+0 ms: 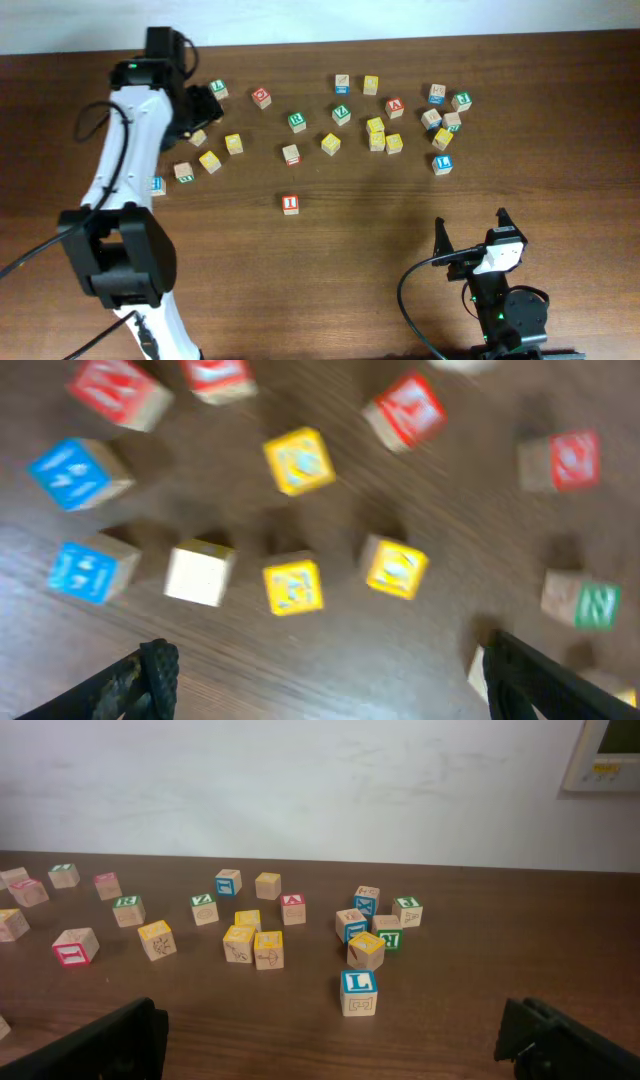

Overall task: Spell out ICRA
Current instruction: 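Move the left gripper over the yellow C block, then lower the left gripper and grasp the yellow C block, then place the C block to the right of the I block, then raise the left gripper away toward the left side, then move the right gripper over the green R block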

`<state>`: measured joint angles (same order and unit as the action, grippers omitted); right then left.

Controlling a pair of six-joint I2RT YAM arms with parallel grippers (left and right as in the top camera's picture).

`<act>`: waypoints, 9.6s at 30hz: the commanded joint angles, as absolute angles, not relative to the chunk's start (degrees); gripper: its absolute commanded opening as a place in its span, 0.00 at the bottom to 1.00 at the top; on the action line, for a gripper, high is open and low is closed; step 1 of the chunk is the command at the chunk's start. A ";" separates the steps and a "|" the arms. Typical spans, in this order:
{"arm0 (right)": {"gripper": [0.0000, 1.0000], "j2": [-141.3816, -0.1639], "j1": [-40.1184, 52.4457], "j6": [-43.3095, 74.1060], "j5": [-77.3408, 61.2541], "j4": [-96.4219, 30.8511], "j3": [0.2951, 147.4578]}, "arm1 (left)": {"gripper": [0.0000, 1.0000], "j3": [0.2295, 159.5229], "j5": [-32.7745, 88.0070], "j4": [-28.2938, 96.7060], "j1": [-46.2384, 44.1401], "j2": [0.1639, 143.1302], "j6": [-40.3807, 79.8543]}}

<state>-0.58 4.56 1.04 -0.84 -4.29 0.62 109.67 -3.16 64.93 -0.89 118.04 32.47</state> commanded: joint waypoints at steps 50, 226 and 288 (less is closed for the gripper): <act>0.98 -0.21 4.86 0.86 -0.38 -4.67 0.32 | 0.40 109.86 -12.86 48.21 0.60 135.85 50.00; 0.98 -0.21 4.86 20.93 -24.51 35.14 2.22 | 0.99 106.67 1.23 81.82 22.50 115.70 24.53; 0.61 -143.24 30.74 4.95 -0.62 -26.74 116.36 | 0.99 106.67 1.28 81.62 23.79 115.70 26.50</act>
